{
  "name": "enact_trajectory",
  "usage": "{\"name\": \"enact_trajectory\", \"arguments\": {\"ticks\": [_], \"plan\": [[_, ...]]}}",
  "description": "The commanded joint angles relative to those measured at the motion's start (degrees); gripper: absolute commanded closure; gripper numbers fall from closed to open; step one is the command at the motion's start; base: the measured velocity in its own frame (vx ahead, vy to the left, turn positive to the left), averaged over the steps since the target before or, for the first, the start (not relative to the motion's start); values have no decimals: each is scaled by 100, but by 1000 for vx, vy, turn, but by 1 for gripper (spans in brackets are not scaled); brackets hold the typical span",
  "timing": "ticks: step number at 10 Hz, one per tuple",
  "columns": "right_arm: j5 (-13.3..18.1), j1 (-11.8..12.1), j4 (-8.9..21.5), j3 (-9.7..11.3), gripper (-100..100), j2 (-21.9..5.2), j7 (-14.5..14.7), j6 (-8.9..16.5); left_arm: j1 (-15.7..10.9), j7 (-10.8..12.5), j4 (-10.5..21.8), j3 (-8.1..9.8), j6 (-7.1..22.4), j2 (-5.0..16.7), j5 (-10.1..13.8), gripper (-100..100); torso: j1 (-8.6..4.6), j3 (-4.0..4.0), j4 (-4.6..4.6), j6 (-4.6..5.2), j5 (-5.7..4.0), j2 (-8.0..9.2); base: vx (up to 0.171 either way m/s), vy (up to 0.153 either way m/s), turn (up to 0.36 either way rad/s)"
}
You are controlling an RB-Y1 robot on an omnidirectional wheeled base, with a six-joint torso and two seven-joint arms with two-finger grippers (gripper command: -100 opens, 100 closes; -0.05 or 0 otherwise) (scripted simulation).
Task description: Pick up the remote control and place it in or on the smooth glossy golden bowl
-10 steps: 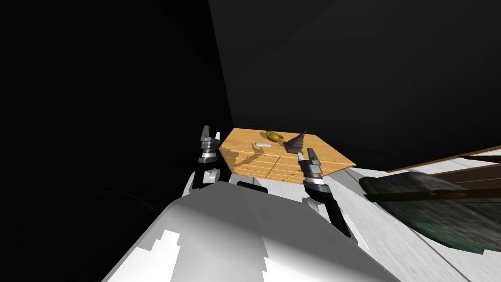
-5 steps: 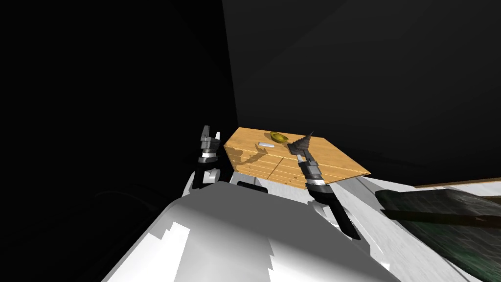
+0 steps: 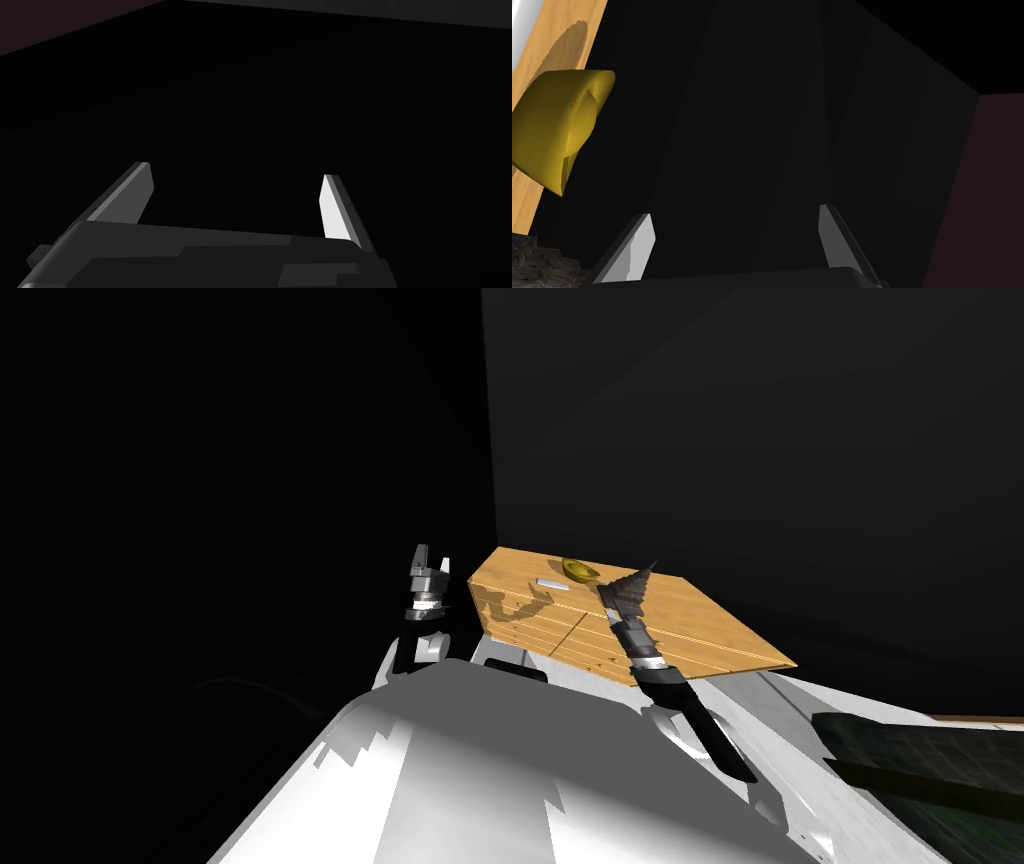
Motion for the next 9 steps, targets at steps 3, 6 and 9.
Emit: {"name": "enact_trajectory", "arguments": {"ticks": [3,6,9], "plan": [[-82,117,102,21,-100,-577,70,-9,0,0,0,0,0,0,0,0,-2,3,1,0,-1,4,-38,-19,144],[-158,212,188,42,-100,-1016,122,7,1,0,0,0,0,0,0,0,-1,-3,-1,2,0,-5,-23,-13,162],[-309,435,355,97,-100,-1596,216,36,0,0,0,0,0,0,0,0,0,-2,-1,2,0,-3,-35,-16,297]]}}
